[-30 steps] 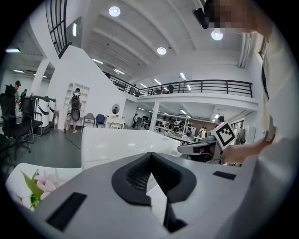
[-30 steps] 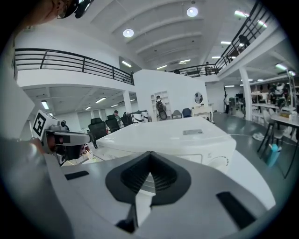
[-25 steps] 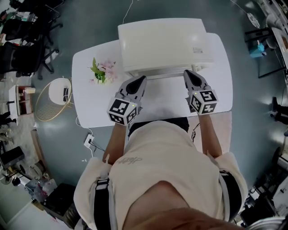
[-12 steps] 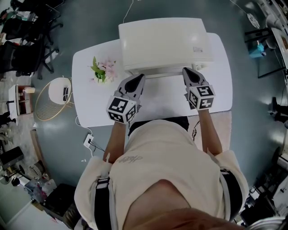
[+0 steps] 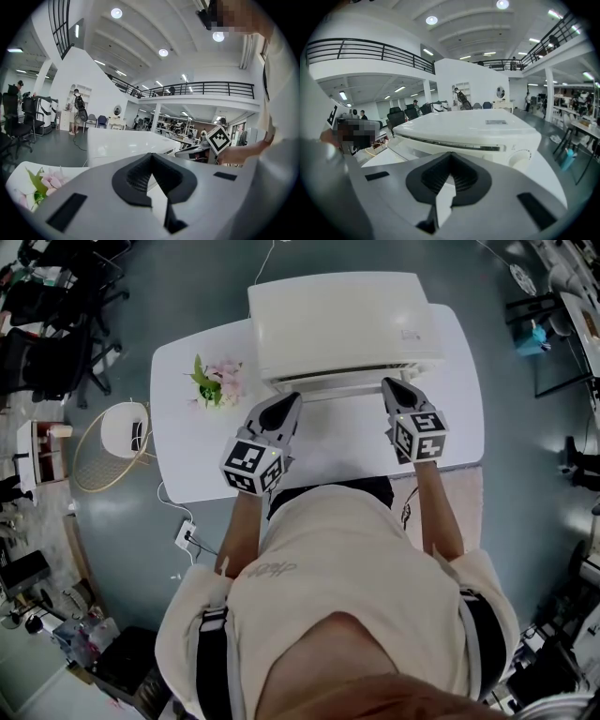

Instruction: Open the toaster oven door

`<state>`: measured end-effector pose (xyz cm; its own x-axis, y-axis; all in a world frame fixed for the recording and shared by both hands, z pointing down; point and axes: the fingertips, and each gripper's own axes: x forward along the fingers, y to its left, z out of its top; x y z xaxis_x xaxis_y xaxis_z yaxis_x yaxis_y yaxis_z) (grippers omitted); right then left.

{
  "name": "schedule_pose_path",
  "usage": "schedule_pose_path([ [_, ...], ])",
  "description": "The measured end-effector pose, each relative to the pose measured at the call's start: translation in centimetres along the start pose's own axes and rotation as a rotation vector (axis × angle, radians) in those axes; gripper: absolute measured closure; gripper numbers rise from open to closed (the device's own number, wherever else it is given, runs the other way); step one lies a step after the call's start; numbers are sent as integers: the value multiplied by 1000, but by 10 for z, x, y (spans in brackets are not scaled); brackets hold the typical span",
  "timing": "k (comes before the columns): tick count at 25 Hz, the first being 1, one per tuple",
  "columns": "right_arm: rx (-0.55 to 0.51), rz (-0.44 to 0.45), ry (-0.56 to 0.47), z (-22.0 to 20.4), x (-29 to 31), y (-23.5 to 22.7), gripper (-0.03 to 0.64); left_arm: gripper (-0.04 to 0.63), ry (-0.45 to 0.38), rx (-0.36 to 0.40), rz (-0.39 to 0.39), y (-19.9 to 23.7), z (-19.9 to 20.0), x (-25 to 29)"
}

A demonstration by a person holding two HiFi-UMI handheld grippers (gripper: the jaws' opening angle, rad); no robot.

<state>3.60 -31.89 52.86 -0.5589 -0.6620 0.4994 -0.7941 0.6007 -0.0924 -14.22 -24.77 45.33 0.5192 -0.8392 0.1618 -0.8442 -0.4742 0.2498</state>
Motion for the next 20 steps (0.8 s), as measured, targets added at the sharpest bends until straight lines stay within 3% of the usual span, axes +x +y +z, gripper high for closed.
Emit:
schedule_pose_path([
  [20, 72, -78, 113, -87, -44, 21, 611, 577, 26, 21, -100, -17, -18, -36],
])
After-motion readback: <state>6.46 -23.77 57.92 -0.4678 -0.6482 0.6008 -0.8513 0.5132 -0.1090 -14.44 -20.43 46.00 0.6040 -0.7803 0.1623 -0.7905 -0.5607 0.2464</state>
